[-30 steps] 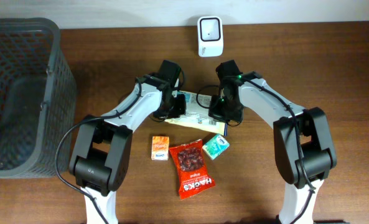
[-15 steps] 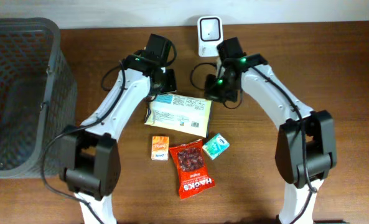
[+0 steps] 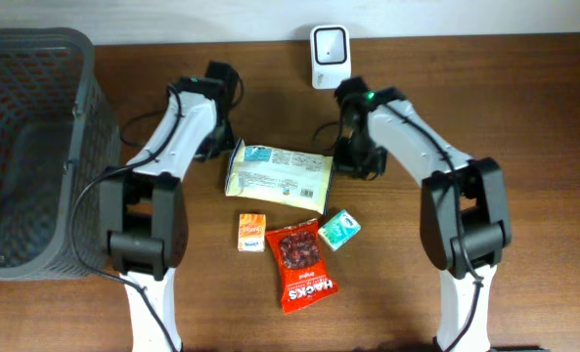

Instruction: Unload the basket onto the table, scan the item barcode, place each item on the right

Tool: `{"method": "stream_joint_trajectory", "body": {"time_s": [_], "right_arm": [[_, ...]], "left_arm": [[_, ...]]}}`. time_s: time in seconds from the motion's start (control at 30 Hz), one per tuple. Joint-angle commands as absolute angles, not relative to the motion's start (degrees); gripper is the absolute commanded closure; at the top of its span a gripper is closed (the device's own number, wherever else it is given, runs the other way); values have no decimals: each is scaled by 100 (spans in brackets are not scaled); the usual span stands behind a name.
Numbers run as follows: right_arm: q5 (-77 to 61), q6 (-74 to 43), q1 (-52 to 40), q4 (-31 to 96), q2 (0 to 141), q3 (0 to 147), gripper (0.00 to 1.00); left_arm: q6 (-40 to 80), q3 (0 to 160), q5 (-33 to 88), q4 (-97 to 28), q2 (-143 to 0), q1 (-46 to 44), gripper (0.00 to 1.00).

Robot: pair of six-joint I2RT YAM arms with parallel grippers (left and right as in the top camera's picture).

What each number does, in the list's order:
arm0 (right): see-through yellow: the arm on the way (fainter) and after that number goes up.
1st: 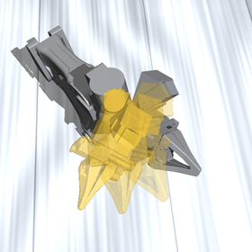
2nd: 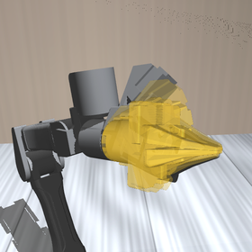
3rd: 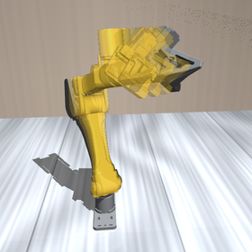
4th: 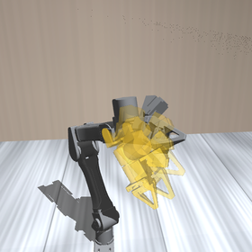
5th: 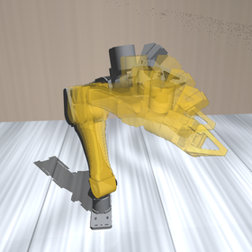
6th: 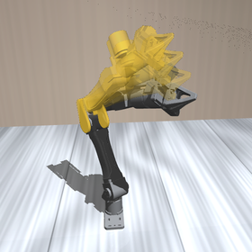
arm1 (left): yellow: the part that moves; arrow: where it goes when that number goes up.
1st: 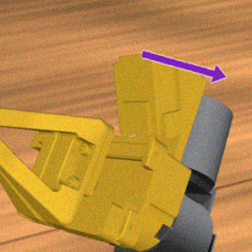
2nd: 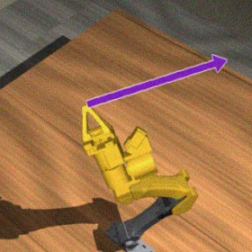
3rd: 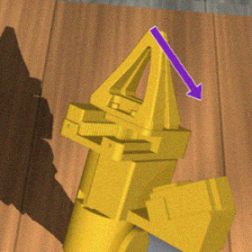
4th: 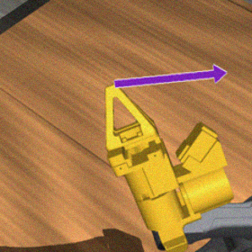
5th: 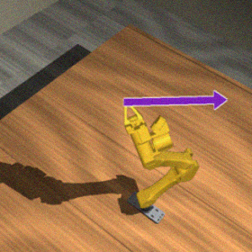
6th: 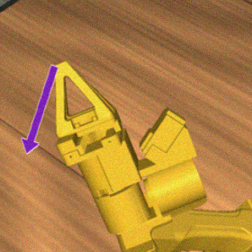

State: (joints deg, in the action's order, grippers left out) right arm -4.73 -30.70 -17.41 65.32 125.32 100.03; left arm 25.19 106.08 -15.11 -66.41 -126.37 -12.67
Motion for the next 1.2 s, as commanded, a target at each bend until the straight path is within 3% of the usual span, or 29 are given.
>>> {"method": "stream_joint_trajectory", "body": {"time_s": [0.0, 0.07, 0.2, 0.43, 0.63, 0.67, 0.7, 0.73, 0.77, 0.97, 1.17], "right_arm": [[-1649, -2416, -1761, 6740, 12376, 10545, 96], [-1881, -2401, -1909, 6678, 12414, 10484, 96], [-1883, -2794, -2303, 6003, 12425, 9950, 96], [-893, -3240, -2392, 5607, 12425, 9286, 95], [-528, -3544, -2355, 5955, 12411, 9354, 96], [-530, -3544, -2311, 6051, 12411, 9413, 88], [-532, -3544, -2265, 6086, 12411, 9452, 73], [-532, -3544, -2228, 6086, 12411, 9452, 29], [-532, -3544, -2191, 6086, 12411, 9452, 1], [-532, -3544, -2174, 6064, 12411, 9452, 1], [-532, -3544, -2171, 6064, 12411, 9452, 1]], "left_arm": [[2165, 10971, 228, -6879, -12136, -1347, 100], [1920, 10820, 1260, -6884, -12160, -1500, 100], [1922, 9970, 1188, -6410, -12191, -1925, 100], [2484, 8552, -880, -5542, -12191, -1734, 100], [2635, 9797, -1120, -6976, -12025, -1133, 100], [2633, 10097, -1026, -7166, -11957, -1118, 100], [2630, 10296, -888, -7253, -11904, -1118, 100], [2630, 10451, -692, -7282, -11856, -1133, 100], [2630, 10523, -502, -7249, -11817, -1151, 100], [2630, 10525, -384, -7122, -11806, -1162, 72], [2633, 10525, -384, -7074, -11806, -1162, 19]]}}
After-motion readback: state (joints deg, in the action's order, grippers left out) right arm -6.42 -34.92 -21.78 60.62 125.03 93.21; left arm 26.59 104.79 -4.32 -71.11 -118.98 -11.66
